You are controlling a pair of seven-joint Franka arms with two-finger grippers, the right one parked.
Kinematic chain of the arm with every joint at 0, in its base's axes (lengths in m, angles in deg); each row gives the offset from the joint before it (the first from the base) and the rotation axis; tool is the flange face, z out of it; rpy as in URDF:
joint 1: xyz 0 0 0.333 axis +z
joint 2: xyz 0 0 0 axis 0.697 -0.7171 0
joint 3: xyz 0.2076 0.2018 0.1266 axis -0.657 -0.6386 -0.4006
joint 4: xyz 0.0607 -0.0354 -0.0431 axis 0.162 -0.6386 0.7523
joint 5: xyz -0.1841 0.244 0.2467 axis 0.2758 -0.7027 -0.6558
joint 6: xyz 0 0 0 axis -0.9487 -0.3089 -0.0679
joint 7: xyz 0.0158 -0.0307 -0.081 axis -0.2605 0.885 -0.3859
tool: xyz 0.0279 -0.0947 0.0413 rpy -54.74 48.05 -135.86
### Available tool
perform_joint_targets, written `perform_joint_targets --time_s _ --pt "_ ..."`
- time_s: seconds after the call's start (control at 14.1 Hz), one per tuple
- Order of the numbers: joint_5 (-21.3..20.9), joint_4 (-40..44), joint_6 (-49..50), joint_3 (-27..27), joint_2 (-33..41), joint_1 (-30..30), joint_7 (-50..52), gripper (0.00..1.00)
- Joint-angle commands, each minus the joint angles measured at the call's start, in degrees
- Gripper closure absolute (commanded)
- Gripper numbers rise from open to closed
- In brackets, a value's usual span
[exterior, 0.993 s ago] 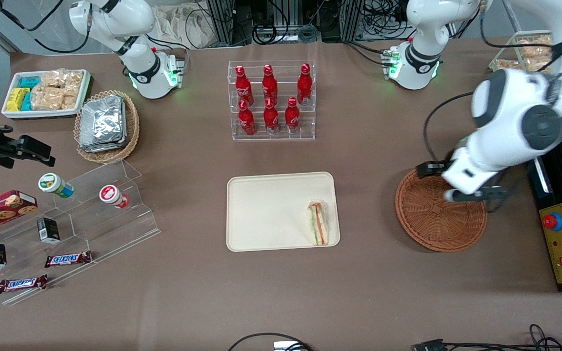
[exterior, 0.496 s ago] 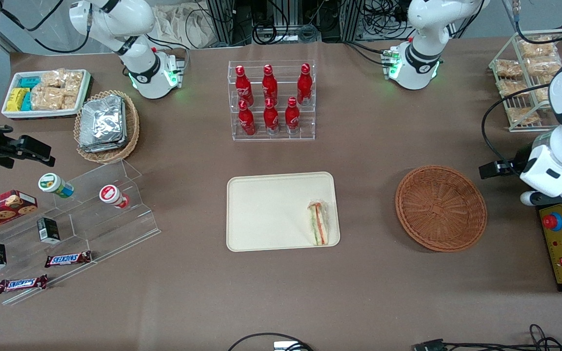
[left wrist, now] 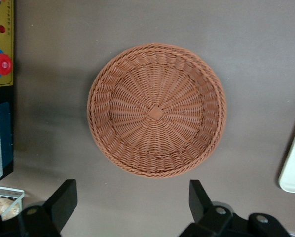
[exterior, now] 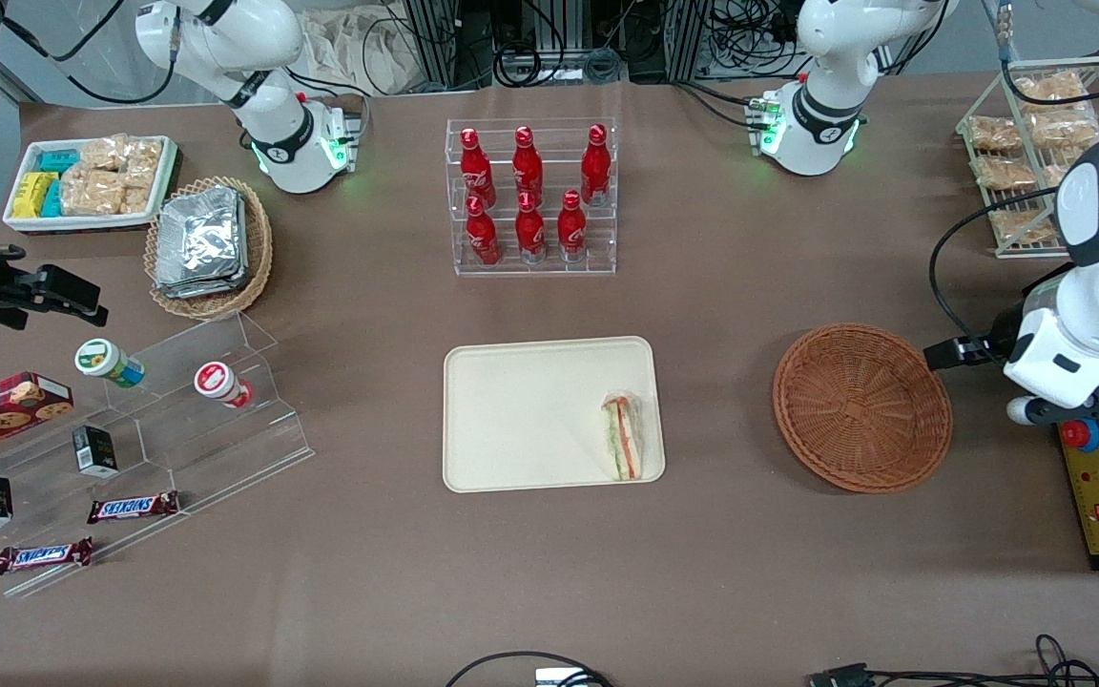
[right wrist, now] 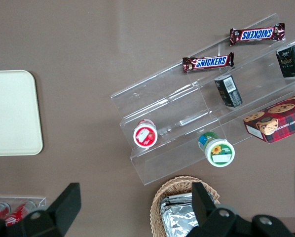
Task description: Place sandwich from basket to tray
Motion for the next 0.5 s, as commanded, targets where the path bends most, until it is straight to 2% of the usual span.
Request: perform_joint_targets --time_s 0.0,0.07,0.14,0.28,0.43 --pt "1.8 0.9 0.3 -0.4 0.8 -0.2 0.0 0.0" --pt "2.1 0.8 0.3 -1.8 1.2 -0.6 -0.4 0.0" --pt "2.2 0.9 0.2 -4.6 1.4 -3.4 -1.8 0.0" --pt "5.0 0.7 0.0 -11.4 3.0 -8.9 -3.8 0.0" --pt "5.8 -1.5 0.1 -14.3 6.1 -11.9 -6.7 0.0"
